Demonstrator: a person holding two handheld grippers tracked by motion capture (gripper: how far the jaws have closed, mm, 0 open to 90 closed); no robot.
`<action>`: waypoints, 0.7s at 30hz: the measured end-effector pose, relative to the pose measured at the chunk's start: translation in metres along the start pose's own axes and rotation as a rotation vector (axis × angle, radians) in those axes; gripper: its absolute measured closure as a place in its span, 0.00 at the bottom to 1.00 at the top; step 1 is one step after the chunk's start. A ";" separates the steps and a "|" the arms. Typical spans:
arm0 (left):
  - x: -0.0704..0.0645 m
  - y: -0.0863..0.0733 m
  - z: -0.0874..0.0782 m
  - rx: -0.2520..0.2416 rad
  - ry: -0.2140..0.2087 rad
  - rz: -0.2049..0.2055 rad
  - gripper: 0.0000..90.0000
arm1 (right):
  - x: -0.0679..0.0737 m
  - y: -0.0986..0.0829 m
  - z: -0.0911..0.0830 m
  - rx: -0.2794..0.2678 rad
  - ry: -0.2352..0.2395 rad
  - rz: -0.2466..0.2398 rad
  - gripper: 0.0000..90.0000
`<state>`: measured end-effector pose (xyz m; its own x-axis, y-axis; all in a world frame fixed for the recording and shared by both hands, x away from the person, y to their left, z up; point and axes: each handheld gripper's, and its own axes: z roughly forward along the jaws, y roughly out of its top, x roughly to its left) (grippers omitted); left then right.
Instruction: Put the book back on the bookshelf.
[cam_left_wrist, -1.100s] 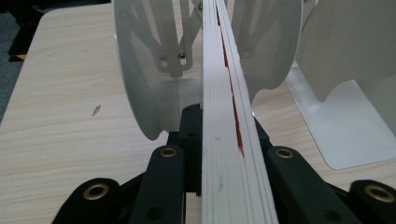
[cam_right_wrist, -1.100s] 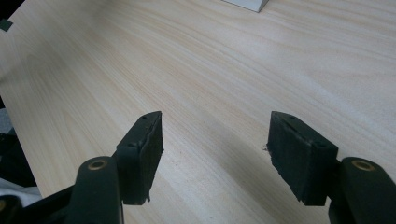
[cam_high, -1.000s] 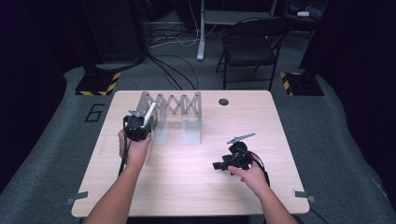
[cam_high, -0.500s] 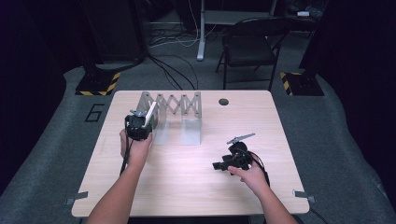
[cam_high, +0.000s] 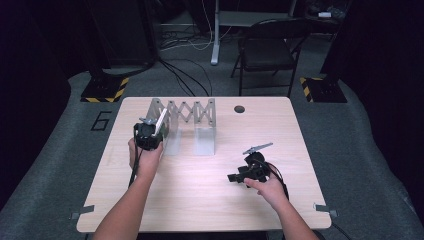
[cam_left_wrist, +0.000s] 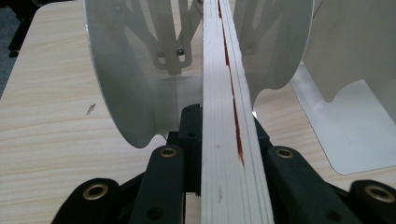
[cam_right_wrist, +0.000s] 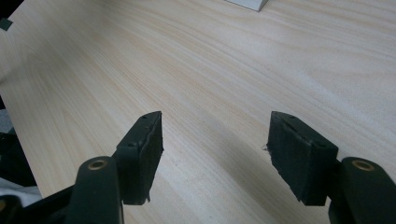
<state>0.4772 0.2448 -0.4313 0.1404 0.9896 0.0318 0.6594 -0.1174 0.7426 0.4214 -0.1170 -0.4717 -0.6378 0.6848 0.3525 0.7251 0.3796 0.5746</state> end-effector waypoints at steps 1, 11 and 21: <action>0.000 0.000 0.000 0.000 0.000 -0.002 0.84 | 0.000 0.000 0.000 0.000 0.000 -0.001 0.40; 0.000 -0.002 0.005 0.005 0.002 -0.011 0.84 | -0.001 0.000 0.000 0.003 0.003 -0.009 0.40; -0.001 -0.003 0.010 0.030 0.002 -0.012 0.84 | -0.001 0.000 0.002 0.001 0.000 -0.016 0.40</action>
<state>0.4828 0.2438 -0.4404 0.1307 0.9911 0.0243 0.6827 -0.1077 0.7227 0.4220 -0.1165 -0.4737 -0.6496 0.6784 0.3432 0.7148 0.3912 0.5797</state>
